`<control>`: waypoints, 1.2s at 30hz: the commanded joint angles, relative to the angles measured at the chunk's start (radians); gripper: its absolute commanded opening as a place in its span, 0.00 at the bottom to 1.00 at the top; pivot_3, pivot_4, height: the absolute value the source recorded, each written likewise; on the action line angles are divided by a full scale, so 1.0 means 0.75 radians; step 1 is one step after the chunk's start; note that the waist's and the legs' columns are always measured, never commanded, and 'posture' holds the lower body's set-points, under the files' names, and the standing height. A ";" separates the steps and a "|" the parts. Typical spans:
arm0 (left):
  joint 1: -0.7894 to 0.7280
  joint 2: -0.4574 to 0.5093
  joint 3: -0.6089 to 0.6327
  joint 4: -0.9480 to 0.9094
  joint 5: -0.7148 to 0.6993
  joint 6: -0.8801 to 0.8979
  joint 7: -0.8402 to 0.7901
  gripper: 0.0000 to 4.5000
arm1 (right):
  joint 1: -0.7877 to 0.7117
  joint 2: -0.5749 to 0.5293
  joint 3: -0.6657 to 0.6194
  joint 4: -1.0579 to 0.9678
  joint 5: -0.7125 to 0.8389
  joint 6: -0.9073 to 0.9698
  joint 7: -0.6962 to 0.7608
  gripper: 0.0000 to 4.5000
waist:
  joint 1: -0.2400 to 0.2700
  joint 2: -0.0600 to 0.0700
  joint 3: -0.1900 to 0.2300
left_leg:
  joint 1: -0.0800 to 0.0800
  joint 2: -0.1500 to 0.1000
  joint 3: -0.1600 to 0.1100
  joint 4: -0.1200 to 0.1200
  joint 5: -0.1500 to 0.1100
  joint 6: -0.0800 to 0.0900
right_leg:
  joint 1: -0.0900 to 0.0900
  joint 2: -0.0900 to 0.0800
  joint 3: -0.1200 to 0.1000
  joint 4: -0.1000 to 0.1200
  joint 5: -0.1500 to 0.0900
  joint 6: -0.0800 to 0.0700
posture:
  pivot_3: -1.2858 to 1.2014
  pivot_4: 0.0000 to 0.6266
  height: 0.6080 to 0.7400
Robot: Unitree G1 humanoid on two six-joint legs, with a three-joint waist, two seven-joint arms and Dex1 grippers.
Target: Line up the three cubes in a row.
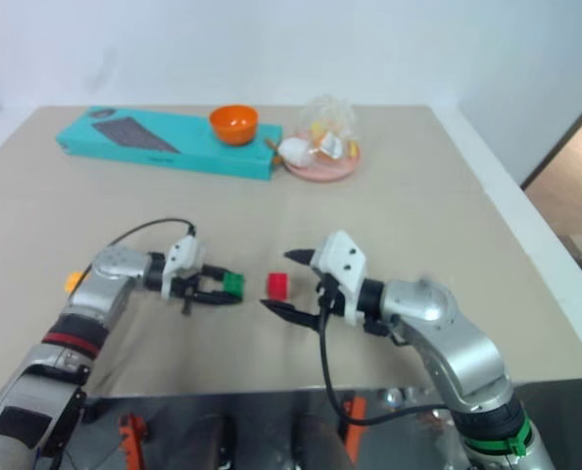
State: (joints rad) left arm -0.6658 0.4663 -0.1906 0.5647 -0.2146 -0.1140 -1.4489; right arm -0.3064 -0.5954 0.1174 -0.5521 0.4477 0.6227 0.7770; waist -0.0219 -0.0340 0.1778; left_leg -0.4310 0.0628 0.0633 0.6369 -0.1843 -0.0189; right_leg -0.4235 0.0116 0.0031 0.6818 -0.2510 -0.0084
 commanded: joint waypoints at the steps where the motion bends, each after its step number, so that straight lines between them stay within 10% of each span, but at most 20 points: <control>1: -0.023 0.004 -0.007 0.003 0.018 -0.037 -0.028 0.30 | 0.007 -0.011 -0.029 -0.069 0.011 -0.017 -0.014 1.00 | 0.000 0.000 0.000 | 0.000 0.000 0.000 0.000 0.000 0.000 | 0.000 0.000 0.000 0.000 0.000 0.000 | 0.52 0.24 1.00; 6: -0.029 0.016 -0.024 0.023 0.053 -0.043 -0.046 0.30 | 0.022 -0.020 -0.035 -0.072 0.009 -0.025 -0.012 1.00 | 0.000 0.000 0.000 | 0.000 0.000 0.000 0.000 0.000 0.000 | 0.000 0.000 0.000 0.000 0.000 0.000 | 0.52 0.24 1.00; 14: -0.028 0.055 0.021 -0.057 0.064 -0.013 0.012 0.98 | 0.036 -0.029 -0.028 -0.080 0.005 -0.037 -0.009 1.00 | 0.000 0.000 0.000 | 0.000 0.000 0.000 0.000 0.000 0.000 | 0.000 0.001 0.000 0.000 0.000 0.000 | 0.52 0.24 1.00; 22: 0.120 0.226 0.209 -0.580 -0.140 0.478 0.191 0.99 | 0.054 -0.024 -0.035 -0.083 0.034 -0.046 0.004 1.00 | -0.003 0.000 0.000 | 0.001 0.003 -0.002 0.000 0.000 0.000 | 0.000 0.001 0.001 0.001 0.000 0.000 | 0.52 0.24 1.00; 36: 0.618 -0.049 0.903 -1.272 -0.265 0.787 1.323 0.99 | -0.003 -0.055 -0.104 0.108 0.044 -0.130 0.088 1.00 | -0.002 -0.002 0.000 | 0.007 0.004 0.002 0.001 0.000 0.000 | 0.004 -0.004 0.009 0.001 0.002 0.003 | 0.52 0.24 1.00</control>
State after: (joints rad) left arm -0.2376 0.4433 0.4285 -0.3113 -0.4124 0.4802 -0.5329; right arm -0.2915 -0.6351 0.0703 -0.4661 0.4660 0.5444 0.8385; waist -0.0233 -0.0354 0.1776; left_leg -0.4260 0.0660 0.0649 0.6375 -0.1842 -0.0192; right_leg -0.4204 0.0084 0.0101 0.6827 -0.2492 -0.0062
